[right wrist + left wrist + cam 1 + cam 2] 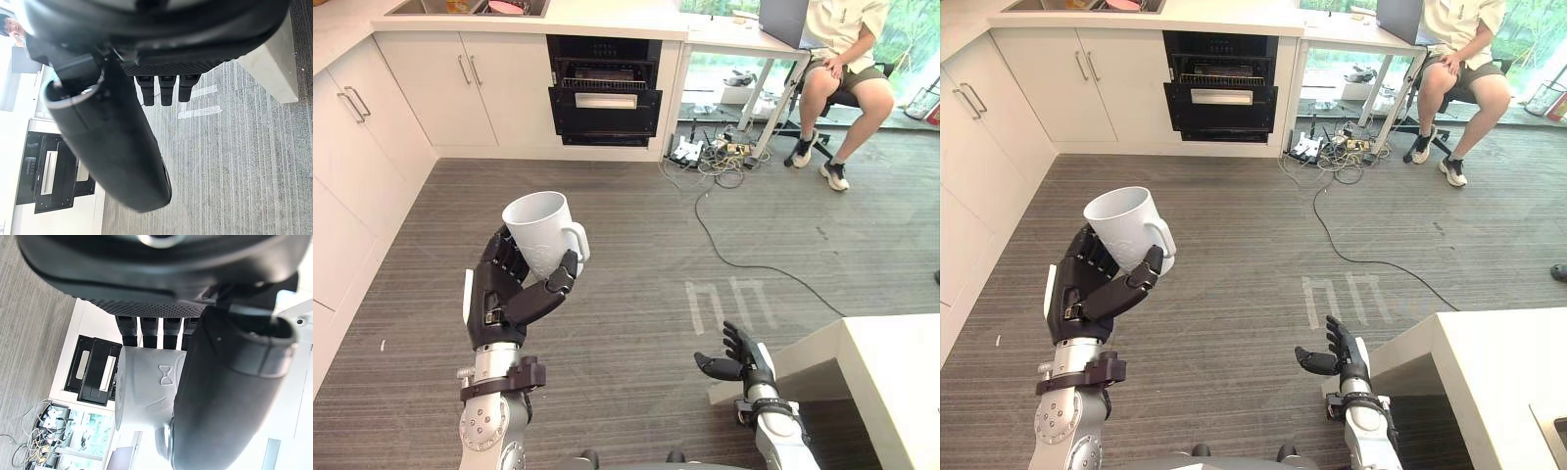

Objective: Walk over to the sink, pick up the cup, carry it to the dishwasher, place the cup inside the dishwasher, then close the dishwasher door

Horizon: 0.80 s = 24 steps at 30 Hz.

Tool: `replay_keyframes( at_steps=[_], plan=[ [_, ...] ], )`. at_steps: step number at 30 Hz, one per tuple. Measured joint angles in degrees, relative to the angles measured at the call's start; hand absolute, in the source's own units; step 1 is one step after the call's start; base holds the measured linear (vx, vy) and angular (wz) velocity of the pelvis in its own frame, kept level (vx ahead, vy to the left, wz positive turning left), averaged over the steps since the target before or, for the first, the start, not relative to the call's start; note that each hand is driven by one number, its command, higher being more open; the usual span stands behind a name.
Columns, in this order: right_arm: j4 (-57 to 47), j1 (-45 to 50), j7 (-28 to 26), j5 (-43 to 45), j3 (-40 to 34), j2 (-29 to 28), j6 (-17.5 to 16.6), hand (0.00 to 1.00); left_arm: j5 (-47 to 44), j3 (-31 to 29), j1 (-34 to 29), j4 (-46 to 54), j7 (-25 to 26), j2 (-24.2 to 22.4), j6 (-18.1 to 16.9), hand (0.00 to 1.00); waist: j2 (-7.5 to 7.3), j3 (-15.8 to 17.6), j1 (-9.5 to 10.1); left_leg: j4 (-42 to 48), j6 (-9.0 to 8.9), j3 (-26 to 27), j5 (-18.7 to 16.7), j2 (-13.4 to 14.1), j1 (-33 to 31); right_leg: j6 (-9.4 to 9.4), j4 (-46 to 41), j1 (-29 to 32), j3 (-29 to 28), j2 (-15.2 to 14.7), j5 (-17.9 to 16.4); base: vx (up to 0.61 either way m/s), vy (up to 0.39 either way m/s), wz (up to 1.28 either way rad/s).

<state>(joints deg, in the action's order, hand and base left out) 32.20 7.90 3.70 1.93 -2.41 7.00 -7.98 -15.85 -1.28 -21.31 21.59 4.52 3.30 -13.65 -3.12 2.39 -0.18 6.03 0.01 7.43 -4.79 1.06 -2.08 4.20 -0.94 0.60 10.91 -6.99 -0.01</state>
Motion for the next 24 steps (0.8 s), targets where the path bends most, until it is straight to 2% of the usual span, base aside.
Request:
replay_keyframes(
  at_steps=[3, 6, 8, 10, 11, 12, 13, 14, 16, 17, 19, 21, 22, 23, 24],
  plan=[
    [-0.04, 3.21, 0.58, 0.04, -1.11, -0.25, 0.23, 0.90, 0.01, 1.18, -0.17, -1.70, -0.11, -0.31, -0.02, 0.30, 0.17, -2.97, -2.48, -1.76, -1.20, -0.35, 0.78, 0.18, -0.08, -0.01, 1.04, -0.01, 1.79, 0.10, 0.03, 0.03, -0.034, 0.07],
    [-0.12, 4.25, 1.99, 0.16, -2.15, -0.21, 0.75, 0.90, 0.00, 2.38, 0.46, -5.95, -0.03, -1.48, 0.11, 0.30, 0.60, -3.14, -3.95, -0.67, -1.34, 1.31, 0.85, 0.72, -0.22, -0.09, 1.65, -1.34, 4.39, 0.22, 0.08, 0.01, -0.033, 0.21],
    [-0.43, 3.83, 2.73, 0.18, -2.58, -0.25, 1.00, 0.90, 0.01, 3.08, 2.21, -8.83, 0.04, -1.69, 1.00, 0.30, 0.75, -2.57, -4.00, 3.58, -2.06, 1.59, 0.34, 1.22, -2.68, -0.19, 1.40, -1.65, 7.36, 0.09, 0.15, -0.09, -0.046, 0.41],
    [-2.25, 2.22, 3.40, 0.25, -2.84, -0.18, 1.06, 0.90, 0.01, 3.07, 4.72, -10.27, 0.36, -1.98, 2.05, 0.30, 1.63, -0.33, -3.84, 10.27, -3.13, 2.21, -0.38, 2.21, -6.72, -0.36, 0.05, -1.95, 10.19, 0.07, 0.03, -0.19, -0.052, 0.69],
    [-3.49, 0.04, 3.97, 0.48, -2.87, 0.43, 1.06, 0.90, 0.00, 3.16, 5.49, -10.02, 0.46, -2.33, 2.23, 0.30, 3.14, 1.58, -3.82, 13.98, -4.21, 3.01, -1.89, 3.31, -8.82, -0.86, -0.44, -2.98, 12.12, 0.50, -0.39, -0.19, -0.023, 0.79],
    [-3.93, -0.76, 4.10, 0.63, -2.99, 0.89, 1.04, 0.90, 0.00, 3.39, 5.39, -9.66, 0.48, -2.52, 2.22, 0.30, 4.14, 2.06, -3.78, 14.52, -4.37, 4.27, -3.76, 4.34, -9.28, -0.99, -0.73, -3.27, 13.30, 0.99, -0.56, -0.19, 0.011, 1.00],
    [-4.48, -1.88, 4.42, 0.78, -3.48, 1.50, 0.89, 0.90, -0.01, 4.10, 5.38, -8.96, 0.49, -2.39, 2.19, 0.30, 5.61, 2.91, -3.17, 14.63, -0.80, 7.83, -6.24, 6.59, -9.53, -1.11, -1.69, -3.63, 15.71, 1.53, -1.63, -0.15, 0.022, 0.71],
    [-4.54, -2.19, 4.63, 0.84, -3.65, 1.51, 0.91, 0.90, -0.05, 4.42, 5.26, -8.76, 0.54, -2.17, 2.20, 0.30, 5.42, 3.11, -2.45, 14.41, -0.95, 10.36, -6.35, 7.38, -9.28, -1.07, -2.18, -3.60, 16.50, 1.01, -2.13, -0.14, 0.038, 0.96],
    [-5.19, -3.57, 5.30, 1.03, -4.03, 1.88, 0.83, 0.90, -1.20, 5.20, 5.15, -7.75, 0.64, -1.99, 2.05, 0.30, 4.95, 3.63, -1.63, 15.42, -0.21, 20.43, -6.35, 11.11, -9.72, -0.40, -2.35, -3.20, 20.77, -0.76, -3.26, -0.06, 0.071, 1.02],
    [-5.19, -4.05, 5.52, 1.16, -4.05, 1.92, 0.83, 0.90, -1.21, 5.30, 5.17, -7.63, 0.63, -1.98, 2.04, 0.30, 5.45, 3.64, -1.45, 15.63, 0.04, 22.56, -6.11, 12.22, -9.81, -0.03, -2.79, -3.13, 21.61, -0.95, -3.51, 0.00, 0.143, 0.92],
    [-5.21, -5.02, 5.54, 1.22, -3.81, 1.71, 0.86, 0.90, -1.28, 6.09, 4.57, -7.54, 0.80, -1.92, 2.05, 0.30, 5.36, 4.13, 0.13, 16.24, 1.09, 22.74, -4.95, 11.80, -9.99, 1.47, -5.29, -2.88, 22.90, -2.68, -4.78, 0.04, 0.171, 0.47],
    [-6.18, -5.21, 5.40, 1.16, -3.73, 1.07, 0.84, 0.90, -1.74, 7.05, 4.14, -7.55, 0.99, -1.17, 2.07, 0.30, 5.36, 4.11, 0.60, 19.13, 1.66, 21.61, -7.51, 10.96, -11.01, 2.94, -10.44, -2.20, 23.82, -5.47, -7.46, 0.12, 0.191, 0.31],
    [-6.37, -5.38, 5.41, 1.15, -3.72, 0.74, 0.85, 0.90, -2.24, 7.97, 4.06, -7.49, 0.97, -0.64, 2.07, 0.30, 4.68, 4.21, 0.58, 20.95, 1.99, 21.17, -9.37, 9.82, -11.38, 3.35, -15.61, -1.08, 23.94, -8.35, -9.67, 0.24, 0.280, 0.36],
    [-6.37, -5.66, 5.25, 1.08, -3.66, 0.73, 0.87, 0.90, -2.25, 8.80, 3.91, -7.51, 0.97, -0.12, 2.13, 0.30, 4.29, 4.33, 0.46, 22.65, 2.67, 20.83, -11.49, 8.60, -11.45, 3.37, -21.58, 0.41, 23.36, -11.18, -11.05, 0.25, 0.285, 0.31],
    [-6.38, -5.72, 5.19, 0.94, -3.67, 0.78, 0.88, 0.90, -2.25, 9.34, 3.82, -7.50, 0.97, 0.02, 2.18, 0.30, 4.27, 4.35, 0.25, 23.29, 3.33, 20.61, -12.21, 7.95, -11.41, 2.28, -25.36, 1.65, 22.50, -12.69, -11.49, 0.27, 0.297, 0.30]
  ],
)
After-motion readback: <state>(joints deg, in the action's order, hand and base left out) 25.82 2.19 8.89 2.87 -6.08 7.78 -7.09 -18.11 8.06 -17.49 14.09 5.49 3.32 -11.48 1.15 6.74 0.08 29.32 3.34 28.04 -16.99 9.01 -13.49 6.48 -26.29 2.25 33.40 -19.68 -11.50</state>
